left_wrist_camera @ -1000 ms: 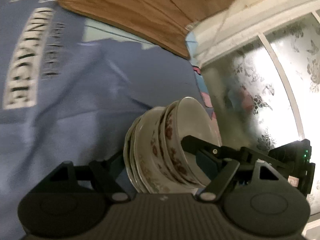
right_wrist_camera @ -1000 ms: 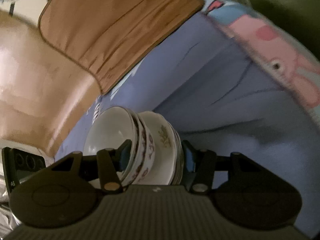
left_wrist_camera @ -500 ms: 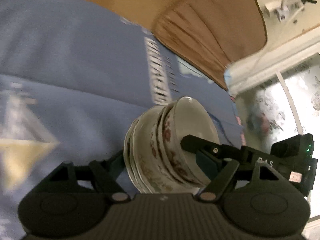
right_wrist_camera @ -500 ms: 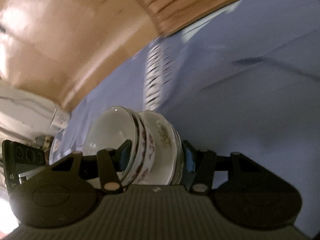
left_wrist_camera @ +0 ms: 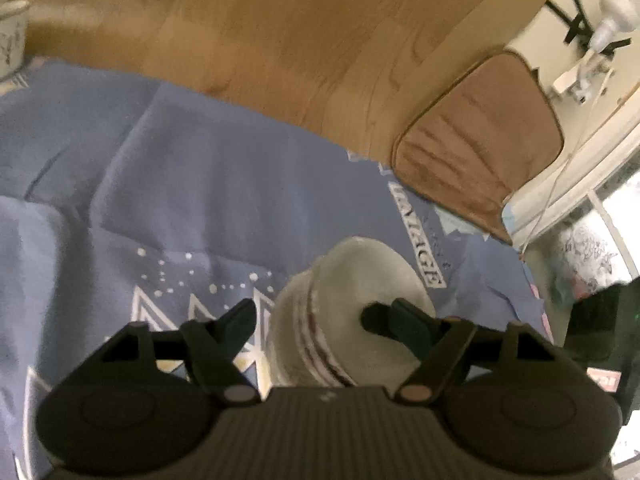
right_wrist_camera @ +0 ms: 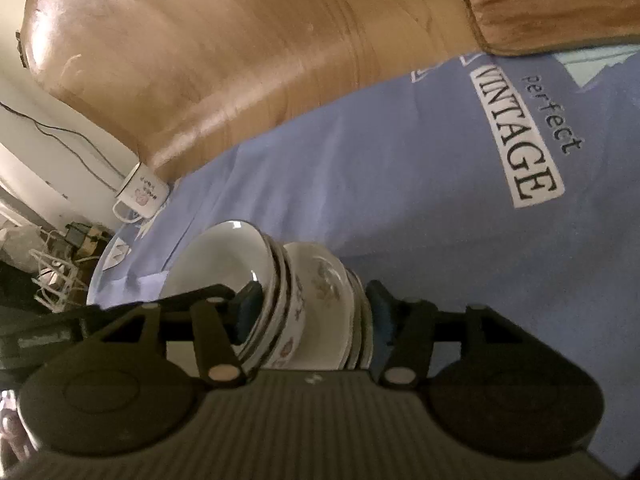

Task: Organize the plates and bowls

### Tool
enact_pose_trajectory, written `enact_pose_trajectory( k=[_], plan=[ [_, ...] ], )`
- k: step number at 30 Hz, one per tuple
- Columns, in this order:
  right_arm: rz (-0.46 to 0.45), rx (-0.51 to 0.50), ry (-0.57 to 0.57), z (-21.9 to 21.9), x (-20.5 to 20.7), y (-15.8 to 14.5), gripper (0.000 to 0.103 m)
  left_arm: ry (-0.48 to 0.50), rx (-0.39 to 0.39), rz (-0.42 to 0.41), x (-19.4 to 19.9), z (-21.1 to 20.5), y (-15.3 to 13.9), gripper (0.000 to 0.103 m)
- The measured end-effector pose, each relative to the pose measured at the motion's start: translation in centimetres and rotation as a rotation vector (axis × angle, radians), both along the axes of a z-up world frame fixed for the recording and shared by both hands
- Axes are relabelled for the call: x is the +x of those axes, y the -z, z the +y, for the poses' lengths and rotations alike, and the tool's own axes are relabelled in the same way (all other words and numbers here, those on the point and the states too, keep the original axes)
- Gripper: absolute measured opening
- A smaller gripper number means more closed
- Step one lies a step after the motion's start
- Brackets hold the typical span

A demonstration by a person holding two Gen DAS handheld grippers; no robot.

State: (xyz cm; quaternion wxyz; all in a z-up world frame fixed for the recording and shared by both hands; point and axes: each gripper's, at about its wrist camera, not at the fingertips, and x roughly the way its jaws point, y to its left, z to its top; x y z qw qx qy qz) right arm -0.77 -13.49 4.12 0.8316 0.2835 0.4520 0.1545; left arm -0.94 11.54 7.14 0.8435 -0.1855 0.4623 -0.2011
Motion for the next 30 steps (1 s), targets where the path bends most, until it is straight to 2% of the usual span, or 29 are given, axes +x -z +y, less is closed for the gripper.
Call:
enact_pose_trajectory(
  k=[2,5,9,12,14,15,17,19,20,21,24,30],
  plan=[
    [-0.014,0.047,0.024,-1.2,-1.3,0.0,0.070,-0.026,-0.013,-0.044,-1.4,0.6,-0.7,0.083],
    [-0.103,0.022,0.085,-2.7,-4.9,-1.0,0.074,-0.092,0.018,-0.133,-4.4,1.8,-1.8,0.089],
    [-0.240,-0.140,0.083,-1.6,-10.9,-2.2,0.078,-0.179,0.176,-0.216,-8.9,0.5,-2.3,0.093],
    [-0.271,-0.244,0.053,-0.4,-14.5,-1.9,0.078,-0.199,0.287,-0.262,-12.3,-1.3,-2.1,0.093],
    [-0.263,-0.265,0.036,0.1,-16.2,-1.5,0.078,-0.207,0.347,-0.308,-14.7,-2.6,-2.0,0.096],
    [-0.256,-0.261,0.030,0.1,-16.7,-1.4,0.078,-0.211,0.371,-0.333,-16.0,-3.3,-2.0,0.101],
    [-0.247,-0.240,0.057,-0.4,-18.0,-1.5,0.079,-0.214,0.412,-0.368,-18.0,-4.4,-1.9,0.103],
    [-0.254,-0.217,0.092,-1.0,-19.2,-2.0,0.084,-0.205,0.457,-0.382,-19.7,-5.4,-1.9,0.103],
    [-0.264,-0.217,0.087,-0.9,-20.1,-2.4,0.090,-0.202,0.466,-0.382,-20.6,-5.6,-2.0,0.103],
    [-0.276,-0.223,0.077,-0.6,-20.6,-2.7,0.092,-0.208,0.471,-0.379,-21.5,-5.8,-2.0,0.103],
    [-0.294,-0.262,0.049,0.4,-21.9,-3.3,0.096,-0.266,0.478,-0.371,-23.2,-5.6,-2.0,0.103],
    [-0.303,-0.306,0.034,1.0,-23.8,-3.7,0.100,-0.275,0.520,-0.390,-25.3,-5.8,-2.5,0.103]
  ],
)
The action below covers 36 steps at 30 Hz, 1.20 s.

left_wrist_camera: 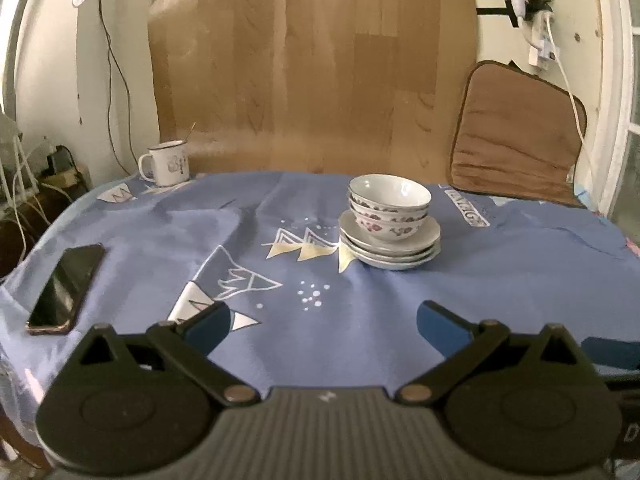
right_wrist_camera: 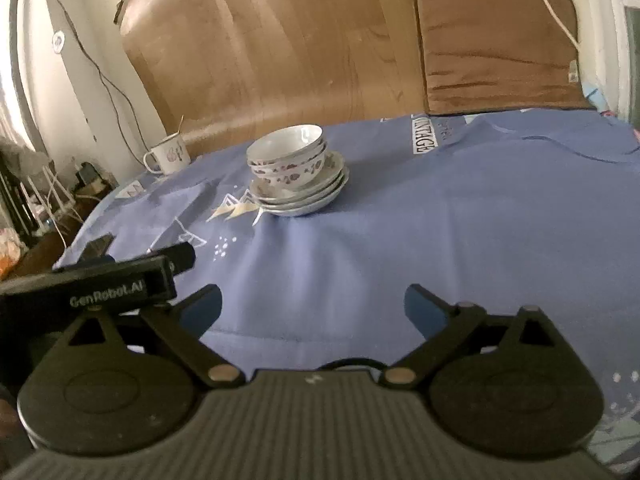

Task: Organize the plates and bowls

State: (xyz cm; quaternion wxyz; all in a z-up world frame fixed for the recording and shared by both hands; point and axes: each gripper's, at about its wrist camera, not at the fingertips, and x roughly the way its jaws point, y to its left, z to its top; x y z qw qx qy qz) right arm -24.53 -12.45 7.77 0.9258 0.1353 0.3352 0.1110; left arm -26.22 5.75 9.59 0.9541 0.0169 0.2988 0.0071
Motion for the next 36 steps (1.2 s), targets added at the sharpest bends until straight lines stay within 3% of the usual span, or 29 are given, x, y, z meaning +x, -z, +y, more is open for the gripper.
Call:
enact_pose_trajectory(
  k=[12,19,36],
  plan=[
    [-0.052,-0.035,0.016,0.3,-2.1,-0.6,0.102,-0.032,0.058,-0.061,-1.6,-0.8,-0.6,0.103],
    [-0.136,-0.065,0.122,-0.1,-2.4,-0.8,0.102,-0.042,0.114,-0.093,-2.1,-1.4,-0.8,0.103],
    [-0.100,-0.051,0.087,0.1,-2.0,-0.5,0.102,-0.064,0.083,-0.017,-1.2,-0.3,0.1,0.103]
  ],
)
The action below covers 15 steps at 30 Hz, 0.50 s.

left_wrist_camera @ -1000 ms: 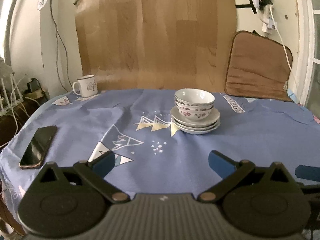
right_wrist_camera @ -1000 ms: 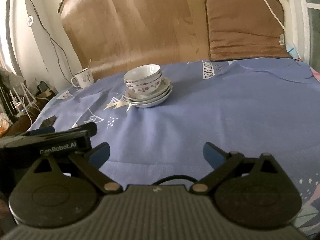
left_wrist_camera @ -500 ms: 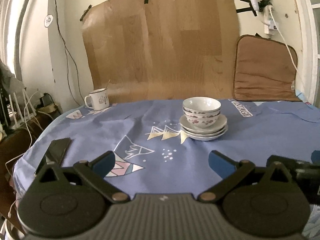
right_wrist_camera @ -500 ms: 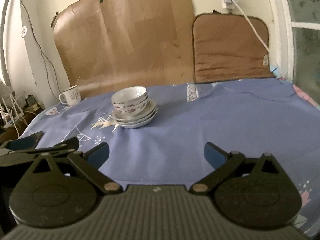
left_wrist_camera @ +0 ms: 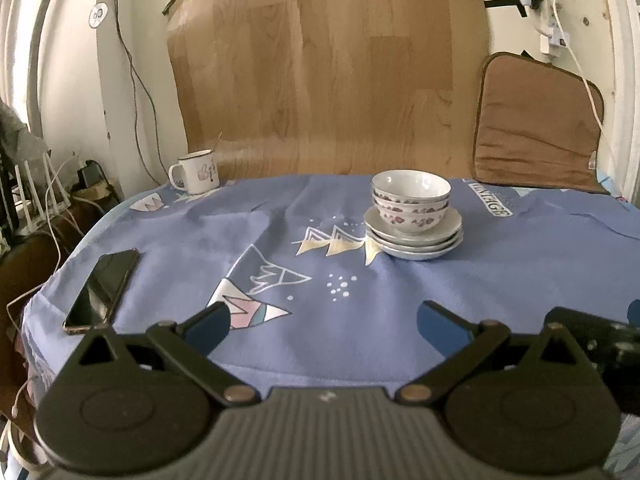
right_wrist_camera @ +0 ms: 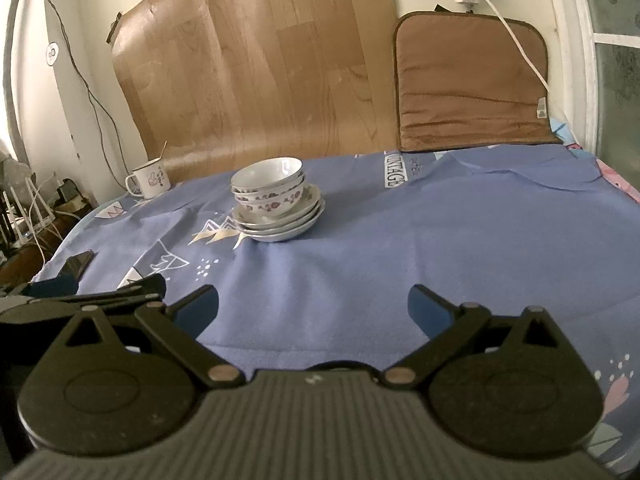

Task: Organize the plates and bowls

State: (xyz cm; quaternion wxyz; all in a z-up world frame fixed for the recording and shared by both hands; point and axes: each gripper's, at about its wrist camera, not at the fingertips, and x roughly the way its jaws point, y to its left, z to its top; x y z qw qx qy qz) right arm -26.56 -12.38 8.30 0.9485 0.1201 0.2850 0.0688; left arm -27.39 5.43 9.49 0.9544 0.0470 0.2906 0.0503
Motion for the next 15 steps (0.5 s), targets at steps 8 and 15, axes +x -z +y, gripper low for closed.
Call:
enact_pose_trajectory(
  k=[8,15],
  plan=[
    [0.002,0.002,-0.001,-0.06,0.04,0.00,0.102,-0.011,0.008,0.000,0.08,0.07,0.06,0.103],
    [0.007,0.010,0.000,-0.12,0.04,0.03,0.102,-0.024,0.025,0.023,0.66,0.31,0.52,0.103]
  ],
)
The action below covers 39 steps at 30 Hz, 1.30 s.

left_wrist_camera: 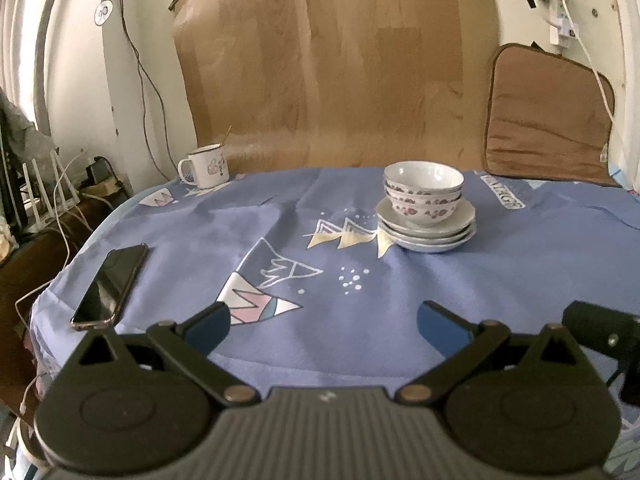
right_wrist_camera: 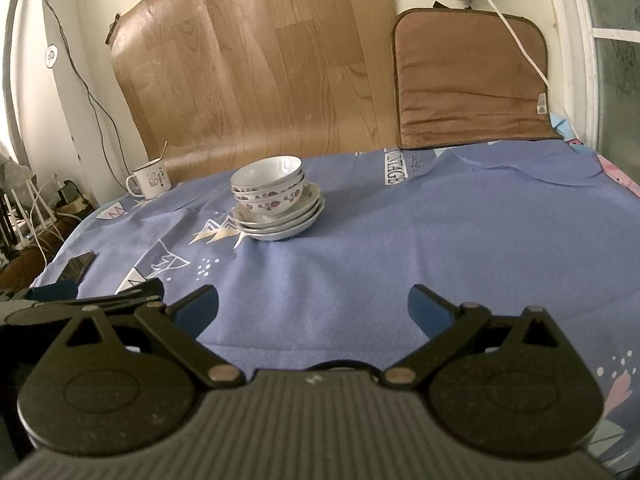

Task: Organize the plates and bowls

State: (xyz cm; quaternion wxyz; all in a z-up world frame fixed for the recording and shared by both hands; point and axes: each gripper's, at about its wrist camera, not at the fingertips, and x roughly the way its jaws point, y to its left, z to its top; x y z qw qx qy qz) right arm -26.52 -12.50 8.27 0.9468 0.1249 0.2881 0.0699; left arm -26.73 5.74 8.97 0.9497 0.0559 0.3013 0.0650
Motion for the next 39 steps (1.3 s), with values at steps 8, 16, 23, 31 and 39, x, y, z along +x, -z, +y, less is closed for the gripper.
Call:
enact_pose_trajectory(
  k=[8,16,23,31,39],
  plan=[
    [0.011,0.011,0.000,0.0,0.1,0.2,0.102,-0.009,-0.026,0.071,0.7,0.6,1.0,0.103],
    [0.019,0.020,0.000,-0.1,0.1,0.3,0.102,-0.008,-0.026,0.096,0.7,0.4,1.4,0.103],
    [0.020,0.023,0.001,-0.1,0.1,0.4,0.102,-0.007,-0.018,0.083,0.7,0.3,1.3,0.103],
    [0.020,0.022,0.001,-0.1,0.0,0.4,0.102,-0.019,0.039,0.043,0.5,-0.1,0.9,0.103],
    [0.020,0.024,0.000,-0.2,0.0,0.4,0.102,-0.041,0.078,-0.013,0.0,-0.3,0.4,0.103]
  ],
)
